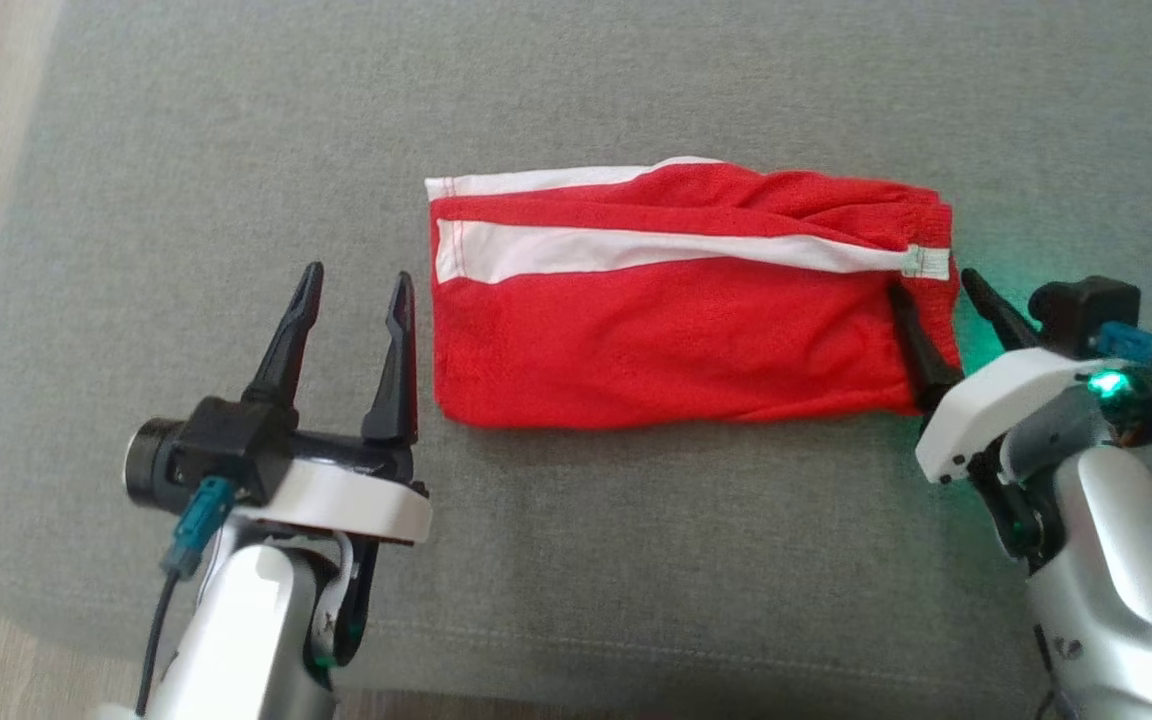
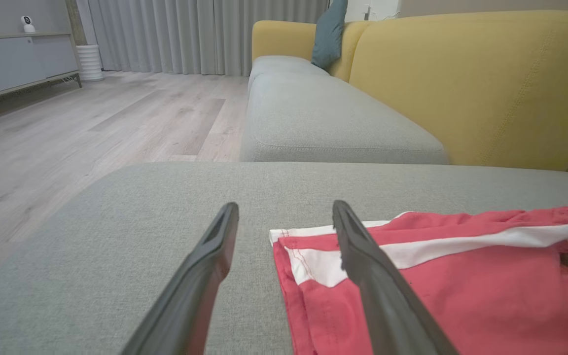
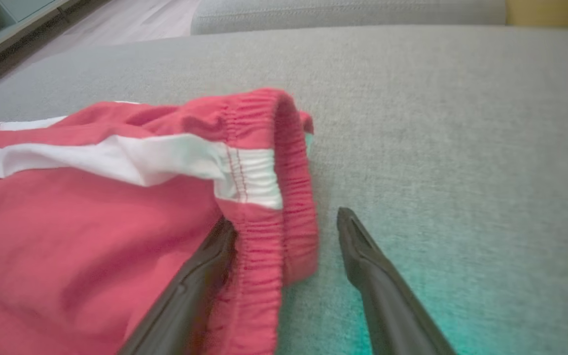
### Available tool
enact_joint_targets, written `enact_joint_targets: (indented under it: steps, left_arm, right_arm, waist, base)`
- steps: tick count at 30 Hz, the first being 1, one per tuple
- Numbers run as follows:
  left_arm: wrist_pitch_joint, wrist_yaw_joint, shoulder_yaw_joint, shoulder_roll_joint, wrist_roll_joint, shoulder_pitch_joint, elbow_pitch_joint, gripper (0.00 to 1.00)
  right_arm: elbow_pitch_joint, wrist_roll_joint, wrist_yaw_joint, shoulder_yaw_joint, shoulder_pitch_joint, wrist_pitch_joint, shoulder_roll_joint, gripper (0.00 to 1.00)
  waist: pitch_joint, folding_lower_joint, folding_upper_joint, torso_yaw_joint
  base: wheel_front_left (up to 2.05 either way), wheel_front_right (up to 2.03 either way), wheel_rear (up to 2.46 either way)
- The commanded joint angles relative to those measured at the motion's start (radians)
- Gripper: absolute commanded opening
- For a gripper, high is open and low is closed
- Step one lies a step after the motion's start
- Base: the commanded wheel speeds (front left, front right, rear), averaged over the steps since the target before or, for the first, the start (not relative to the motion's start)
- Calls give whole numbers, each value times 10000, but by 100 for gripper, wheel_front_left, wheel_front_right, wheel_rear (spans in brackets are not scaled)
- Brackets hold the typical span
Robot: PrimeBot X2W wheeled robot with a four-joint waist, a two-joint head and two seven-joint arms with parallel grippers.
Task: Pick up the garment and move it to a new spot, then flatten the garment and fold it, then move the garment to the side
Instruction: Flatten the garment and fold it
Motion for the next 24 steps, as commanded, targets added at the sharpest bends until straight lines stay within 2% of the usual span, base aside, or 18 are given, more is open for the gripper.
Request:
enact_joint_targets:
  steps: [1, 6, 7, 8, 9, 15, 24]
  left_arm:
    - [-119, -42, 265, 37, 135, -352, -243, 100]
    - [-120, -99, 308, -23, 184, -401, -157, 100]
    - [-120, -109, 319, -31, 198, -408, -148, 100]
    - [-120, -115, 333, -37, 215, -409, -144, 100]
    - [-120, -118, 346, -43, 234, -405, -141, 100]
    - [-120, -152, 403, -72, 303, -307, -70, 100]
    - [-120, -174, 456, -76, 404, -63, 4, 100]
  right_arm:
    - [-31, 261, 39, 224, -257, 186, -67, 100]
    - [632, 1188, 39, 801, -571, 1132, -31, 100]
    - [648, 1350, 39, 970, -609, 1235, -69, 95]
    - [648, 1644, 39, 1103, -615, 1352, -46, 44]
    - [598, 1745, 39, 1257, -639, 1360, -133, 0]
    - [-17, 2395, 39, 1416, -175, 1005, -614, 0]
    - [-986, 3043, 39, 627, 944, 1149, -1456, 0]
  waist:
    - [70, -2, 0, 78]
    - [82, -2, 0, 41]
    - [71, -2, 0, 27]
    - [56, -2, 0, 6]
    - [39, -2, 0, -18]
    - [-228, -2, 0, -139]
    - [-623, -2, 0, -388]
  base:
    - [0, 0, 0]
    - [0, 0, 0]
    - [0, 0, 0]
    - [0, 0, 0]
    - [0, 0, 0]
    - [0, 0, 0]
    - [0, 0, 0]
